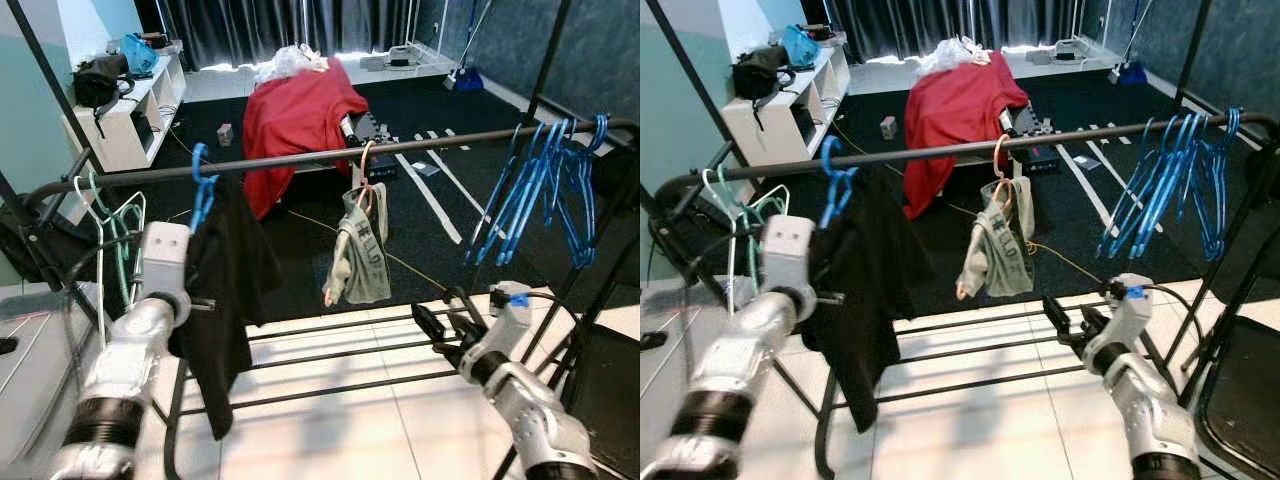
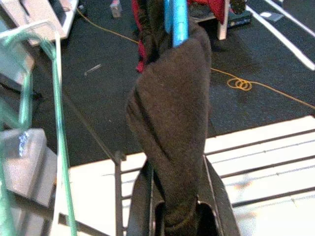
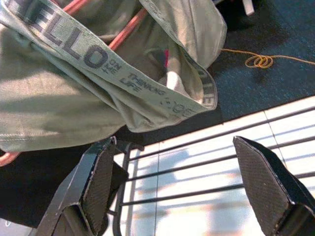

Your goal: Hang hanger

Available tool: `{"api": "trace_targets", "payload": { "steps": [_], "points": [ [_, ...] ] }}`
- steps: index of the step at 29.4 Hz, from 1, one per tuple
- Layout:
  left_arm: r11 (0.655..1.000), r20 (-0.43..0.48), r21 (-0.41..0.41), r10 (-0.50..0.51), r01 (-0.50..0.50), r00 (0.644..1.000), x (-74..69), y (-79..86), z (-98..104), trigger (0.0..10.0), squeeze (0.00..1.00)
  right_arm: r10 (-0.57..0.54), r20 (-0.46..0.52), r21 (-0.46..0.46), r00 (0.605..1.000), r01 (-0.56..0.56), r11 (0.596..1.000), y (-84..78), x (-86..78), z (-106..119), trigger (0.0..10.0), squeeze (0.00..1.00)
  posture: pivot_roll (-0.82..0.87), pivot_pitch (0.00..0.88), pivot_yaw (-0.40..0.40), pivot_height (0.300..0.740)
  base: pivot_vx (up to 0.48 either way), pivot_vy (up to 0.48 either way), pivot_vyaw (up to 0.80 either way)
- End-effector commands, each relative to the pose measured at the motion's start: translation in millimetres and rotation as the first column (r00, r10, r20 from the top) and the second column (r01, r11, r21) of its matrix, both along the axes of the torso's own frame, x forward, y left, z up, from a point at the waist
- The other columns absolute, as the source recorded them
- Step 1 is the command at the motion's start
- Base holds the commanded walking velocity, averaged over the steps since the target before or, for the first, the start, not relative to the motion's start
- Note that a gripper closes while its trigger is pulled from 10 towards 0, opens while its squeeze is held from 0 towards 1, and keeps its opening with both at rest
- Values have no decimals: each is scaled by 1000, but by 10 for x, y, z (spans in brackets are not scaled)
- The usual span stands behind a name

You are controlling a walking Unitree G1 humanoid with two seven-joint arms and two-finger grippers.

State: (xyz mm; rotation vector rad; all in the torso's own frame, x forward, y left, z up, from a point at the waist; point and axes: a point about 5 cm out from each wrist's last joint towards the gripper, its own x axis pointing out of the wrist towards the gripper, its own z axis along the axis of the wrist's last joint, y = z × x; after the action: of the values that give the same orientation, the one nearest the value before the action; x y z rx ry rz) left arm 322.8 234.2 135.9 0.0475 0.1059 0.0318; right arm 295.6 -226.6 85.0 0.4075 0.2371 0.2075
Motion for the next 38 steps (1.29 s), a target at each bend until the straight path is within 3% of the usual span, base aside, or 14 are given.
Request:
{"api": "trace_targets", "payload": {
  "steps": [1, 2, 3, 7, 8, 9, 13, 14, 17, 19, 23, 29, 32, 38],
  "points": [
    [1000, 157, -5, 19, -19, 987, -44, 168, 295, 0, 0, 6, -3, 3, 1000, -6, 1000, 25, 6, -13, 10000, 0, -167, 0, 66, 731, 0, 0, 0],
    [1000, 173, -20, 25, -22, 985, -127, 246, 293, 0, 0, 8, -4, 5, 1000, -8, 1000, 24, 8, -14, 10000, 0, -164, 0, 63, 731, 0, 0, 0],
    [999, 182, -35, 27, -21, 983, -194, 297, 282, 1451, 0, 11, -5, 5, 1000, -11, 1000, 23, 9, -13, 10000, 0, -162, 0, 61, 731, 0, 0, 0],
    [999, 182, -35, 14, -8, 983, -260, 325, 260, 1451, 0, 13, -6, 6, 1000, -13, 1000, 20, 10, -13, 10000, 0, -161, 0, 60, 731, 0, 0, 0],
    [999, 164, -4, -43, 45, 986, -344, 313, 205, 6549, 0, 14, -7, 6, 1000, -14, 1000, 19, 10, -14, 10000, 0, -161, 0, 60, 731, 0, 0, 0],
    [995, 134, -2, -96, 97, 986, -431, 321, 132, 7843, 0, 15, -7, 6, 1000, -15, 1000, 16, 11, -13, 10000, 0, -161, 0, 58, 731, 0, 0, 0],
    [989, 106, 1, -145, 146, 984, -501, 324, 78, 8314, 0, 16, -7, 6, 1000, -16, 1000, 15, 12, -13, 10000, 0, -161, 0, 58, 731, 0, 0, 0],
    [969, 58, 28, -246, 244, 968, -624, 325, 22, 10000, 0, 16, -8, 6, 1000, -16, 1000, 13, 11, -12, 10000, 0, -159, 0, 57, 731, 0, 0, 0],
    [907, -39, 36, -418, 420, 907, -881, 374, -18, 10000, 0, 18, -8, 6, 1000, -18, 1000, 12, 7, -11, 10000, 0, -158, 0, 58, 731, 0, 0, 0],
    [907, -39, 36, -418, 420, 907, -881, 374, -18, 10000, 0, 18, -8, 6, 1000, -18, 1000, 12, 7, -11, 10000, 0, -158, 0, 58, 731, 0, 0, 0],
    [832, -190, 53, -535, 553, 823, -1198, 511, -49, 10000, 0, 18, -7, 10, 1000, -17, 1000, 12, 0, -9, 10000, 0, -150, 0, 59, 731, 0, 0, 0],
    [842, -190, 58, -517, 536, 834, -1188, 492, -45, 10000, 0, 18, -7, 11, 1000, -18, 1000, 12, -4, -5, 10000, 0, -149, 0, 57, 731, -111, 0, 0],
    [795, -141, 21, -598, 607, 789, -1160, 267, -20, 10000, 0, 30, -6, 17, 1000, -30, 999, 13, -7, -4, 10000, 0, -154, 0, 57, 731, -449, 0, 0],
    [718, -141, 40, -685, 695, 715, -1172, 250, 133, 10000, 0, 193, 18, 47, 981, -194, 980, 108, -63, 51, 10000, 0, -148, 0, 55, 731, -480, 0, 0]
  ]
}}
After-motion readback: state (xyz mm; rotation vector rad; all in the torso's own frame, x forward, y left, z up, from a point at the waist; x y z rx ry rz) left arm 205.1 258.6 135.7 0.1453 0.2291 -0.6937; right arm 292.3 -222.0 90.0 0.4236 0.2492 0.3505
